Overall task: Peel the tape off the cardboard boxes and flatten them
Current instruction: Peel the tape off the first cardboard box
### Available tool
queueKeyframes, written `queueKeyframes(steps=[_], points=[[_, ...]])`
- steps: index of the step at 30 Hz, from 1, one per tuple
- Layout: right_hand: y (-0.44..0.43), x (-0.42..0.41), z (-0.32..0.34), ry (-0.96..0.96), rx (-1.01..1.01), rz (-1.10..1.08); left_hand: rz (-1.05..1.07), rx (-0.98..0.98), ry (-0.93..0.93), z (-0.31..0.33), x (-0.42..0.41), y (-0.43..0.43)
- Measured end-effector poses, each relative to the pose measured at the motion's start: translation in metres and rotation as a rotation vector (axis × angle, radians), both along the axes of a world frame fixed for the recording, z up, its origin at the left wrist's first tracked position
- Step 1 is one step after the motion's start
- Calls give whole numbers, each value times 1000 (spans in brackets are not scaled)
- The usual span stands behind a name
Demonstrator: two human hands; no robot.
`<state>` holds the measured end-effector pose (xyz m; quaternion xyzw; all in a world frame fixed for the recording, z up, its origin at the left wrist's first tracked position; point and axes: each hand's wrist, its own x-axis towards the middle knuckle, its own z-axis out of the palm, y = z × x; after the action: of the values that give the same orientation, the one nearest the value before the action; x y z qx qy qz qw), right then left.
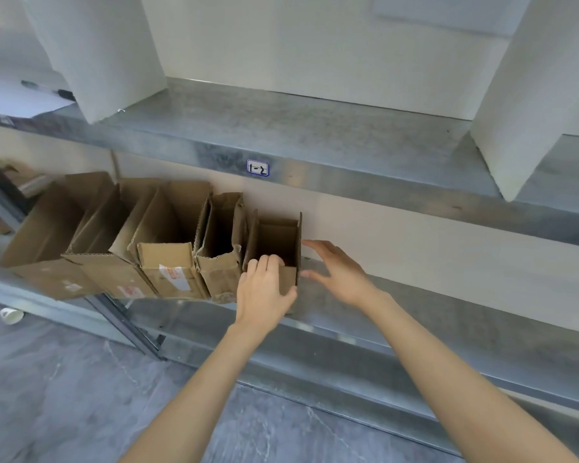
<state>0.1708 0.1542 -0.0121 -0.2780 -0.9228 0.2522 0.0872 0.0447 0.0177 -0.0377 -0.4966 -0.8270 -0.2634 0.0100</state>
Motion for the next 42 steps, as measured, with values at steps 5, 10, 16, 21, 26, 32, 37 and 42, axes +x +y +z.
queueKeyframes(steps=[5,10,16,21,26,32,37,42], points=[[3,9,2,36,11,-10,-45,47,15,-4,0,-8],[13,19,-6,12,220,-82,-144,27,59,-5,-2,-14],[19,43,-11,37,176,-109,-218,5,32,-3,-5,-13],[15,67,-10,37,137,-151,-278,17,-29,-3,-7,-4],[9,87,-12,113,34,-200,-352,89,-79,-6,0,3],[6,104,-16,174,83,-262,-347,130,-100,-13,7,9],[5,116,-25,232,45,-361,-295,152,-189,-12,4,5],[1,124,-36,247,-20,-429,-274,122,-266,-27,1,-5]])
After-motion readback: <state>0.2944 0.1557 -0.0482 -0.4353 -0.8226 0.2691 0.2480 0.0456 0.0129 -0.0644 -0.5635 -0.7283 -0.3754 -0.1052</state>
